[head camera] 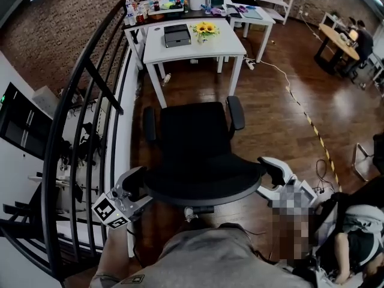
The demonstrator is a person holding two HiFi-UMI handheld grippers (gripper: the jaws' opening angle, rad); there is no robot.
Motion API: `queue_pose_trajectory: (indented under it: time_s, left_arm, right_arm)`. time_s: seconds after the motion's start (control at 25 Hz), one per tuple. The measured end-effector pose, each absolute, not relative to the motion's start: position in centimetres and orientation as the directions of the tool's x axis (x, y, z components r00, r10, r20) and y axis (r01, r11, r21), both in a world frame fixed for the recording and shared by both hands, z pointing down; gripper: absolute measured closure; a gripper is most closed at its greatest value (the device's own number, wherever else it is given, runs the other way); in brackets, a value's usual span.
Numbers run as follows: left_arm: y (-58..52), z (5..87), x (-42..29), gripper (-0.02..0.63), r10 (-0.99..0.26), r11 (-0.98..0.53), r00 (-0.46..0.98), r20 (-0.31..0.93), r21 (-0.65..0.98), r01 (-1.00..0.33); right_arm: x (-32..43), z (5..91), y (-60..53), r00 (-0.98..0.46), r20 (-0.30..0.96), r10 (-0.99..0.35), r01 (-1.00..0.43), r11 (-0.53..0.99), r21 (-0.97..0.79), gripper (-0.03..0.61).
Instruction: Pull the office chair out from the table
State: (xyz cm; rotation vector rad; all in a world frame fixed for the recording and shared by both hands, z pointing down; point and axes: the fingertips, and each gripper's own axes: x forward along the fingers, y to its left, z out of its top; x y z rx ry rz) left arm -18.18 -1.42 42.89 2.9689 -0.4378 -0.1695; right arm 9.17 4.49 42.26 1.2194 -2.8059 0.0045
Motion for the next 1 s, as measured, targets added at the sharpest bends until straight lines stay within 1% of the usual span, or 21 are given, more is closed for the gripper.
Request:
queue_pose_trajectory:
  time_s: [0.16,0.24,0.32,0.48,0.72,0.84,1.0]
  left_arm:
    - [-0.4,43.3,-20.1,0.281,-0.413,-0.906,0.904,-0.109,0.154,-0.395]
    - [1.1,43.9,-21.7,0.293,-0.484,-0.870,0.869,-0.108,0.165,-0.464]
    - [3.1,44.8,-21.4,0.303,-0.515,-0.851,0.851,-0.100,0.182,-0.493]
    - [7.3,46.2,-17.9,0.330,-0.476,-0.868,0.876,-0.077,0.199,-0.454]
    - [13.3,46.8,-13.2,0.391,-0.380,-0.914,0.920,-0.098,0.189,-0.358]
    - [16.9,46.8,-11.7,0.430,-0.357,-0.924,0.927,-0.114,0.186,-0.333]
    - [21.8,46.6,-10.7,0.479,-0.347,-0.926,0.932,-0.107,0.196,-0.322]
  right_arm:
    - [9.5,42.8,5.9,-0.653,0.061,-0.755,-0.755,0.655,0.039,0.298]
    - [9.0,43.6,6.9,-0.661,0.053,-0.749,-0.749,0.662,0.020,0.299]
    - [9.0,44.1,8.5,-0.678,0.057,-0.733,-0.734,0.679,0.004,0.299]
    - [8.9,44.5,12.1,-0.708,0.051,-0.705,-0.706,0.708,-0.002,0.321]
    - [8.5,45.7,18.2,-0.744,0.046,-0.667,-0.668,0.744,-0.002,0.353]
    - [8.5,45.8,21.3,-0.756,0.043,-0.654,-0.654,0.756,0.004,0.376]
    - [7.6,46.0,24.8,-0.783,0.043,-0.621,-0.622,0.783,-0.007,0.400]
